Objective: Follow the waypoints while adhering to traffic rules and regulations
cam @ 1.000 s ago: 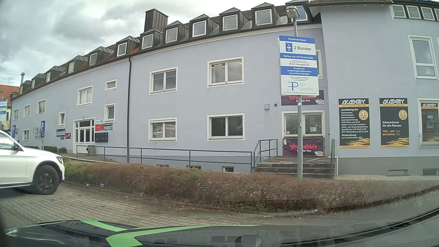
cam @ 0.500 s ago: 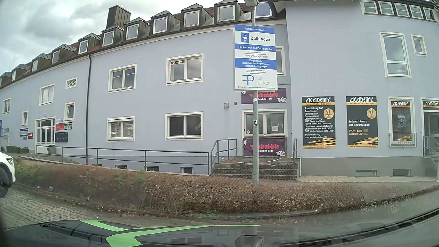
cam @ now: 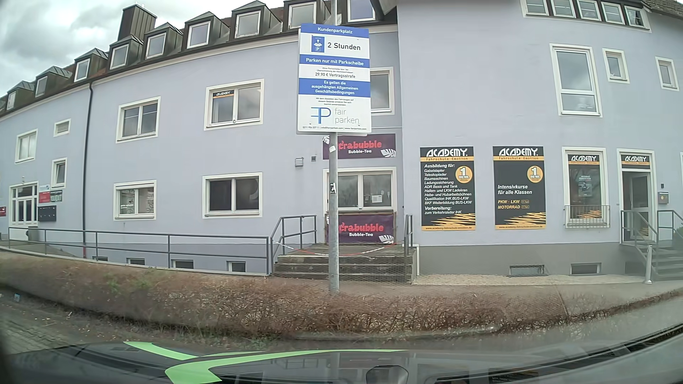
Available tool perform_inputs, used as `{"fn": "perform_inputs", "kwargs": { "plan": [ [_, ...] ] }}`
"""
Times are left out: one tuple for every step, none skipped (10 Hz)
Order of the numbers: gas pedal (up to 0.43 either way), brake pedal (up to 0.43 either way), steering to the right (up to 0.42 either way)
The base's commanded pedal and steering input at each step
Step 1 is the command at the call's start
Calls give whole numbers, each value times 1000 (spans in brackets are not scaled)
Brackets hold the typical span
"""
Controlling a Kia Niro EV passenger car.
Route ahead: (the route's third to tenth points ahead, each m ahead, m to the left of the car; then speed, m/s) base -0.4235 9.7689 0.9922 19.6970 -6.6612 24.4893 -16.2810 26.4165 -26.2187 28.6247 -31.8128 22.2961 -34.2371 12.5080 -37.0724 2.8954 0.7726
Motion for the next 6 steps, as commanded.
{"fn": "perform_inputs", "kwargs": {
  "plan": [
    [0,146,881],
    [0,146,880],
    [0,146,879],
    [0,134,879],
    [0,134,879],
    [0,134,877]
  ]
}}
